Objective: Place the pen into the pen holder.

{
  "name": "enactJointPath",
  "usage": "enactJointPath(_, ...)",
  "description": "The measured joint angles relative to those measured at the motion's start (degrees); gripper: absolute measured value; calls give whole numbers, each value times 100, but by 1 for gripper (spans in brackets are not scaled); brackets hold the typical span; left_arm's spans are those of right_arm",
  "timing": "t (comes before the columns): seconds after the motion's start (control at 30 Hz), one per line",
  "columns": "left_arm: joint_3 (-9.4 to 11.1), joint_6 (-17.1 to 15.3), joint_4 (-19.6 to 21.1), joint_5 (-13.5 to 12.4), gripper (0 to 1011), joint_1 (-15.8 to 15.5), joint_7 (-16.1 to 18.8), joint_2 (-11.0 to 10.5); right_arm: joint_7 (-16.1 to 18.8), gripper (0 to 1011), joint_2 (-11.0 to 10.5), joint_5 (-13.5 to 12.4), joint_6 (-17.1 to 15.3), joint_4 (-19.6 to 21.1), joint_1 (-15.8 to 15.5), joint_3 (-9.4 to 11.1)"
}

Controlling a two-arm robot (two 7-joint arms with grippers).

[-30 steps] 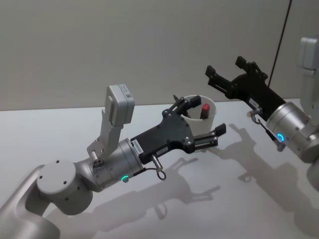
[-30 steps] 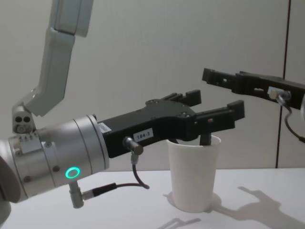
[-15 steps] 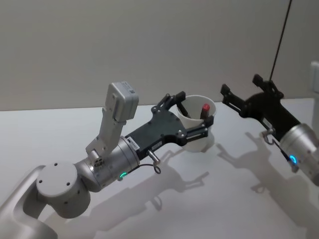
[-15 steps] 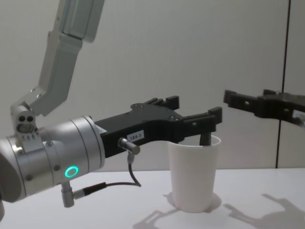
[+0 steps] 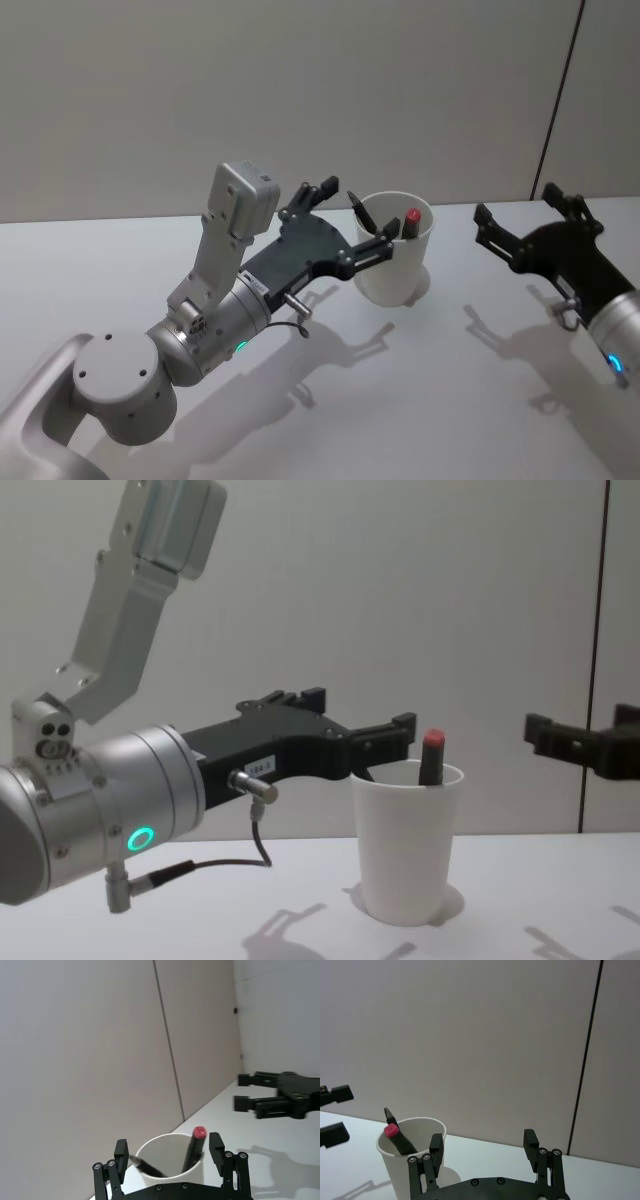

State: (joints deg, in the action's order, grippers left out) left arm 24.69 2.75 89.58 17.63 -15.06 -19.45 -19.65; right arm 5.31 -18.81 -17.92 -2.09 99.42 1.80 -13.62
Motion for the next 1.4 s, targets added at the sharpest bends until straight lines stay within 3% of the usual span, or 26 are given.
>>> enactJointPath(0.3,46,-118,122,-205,1001,49,629,-76,-143,1001,-54,135,12,171,-249,69)
enactJointPath(0.8,126,-325,334,-560,1001,138,1710,-207,-151,1001,-53,146,15,182,-264,72)
enactJointPath(1.4,137,-360,365,-617,1001,150,1883,-226,-149,1001,-52,146,14,181,-263,68)
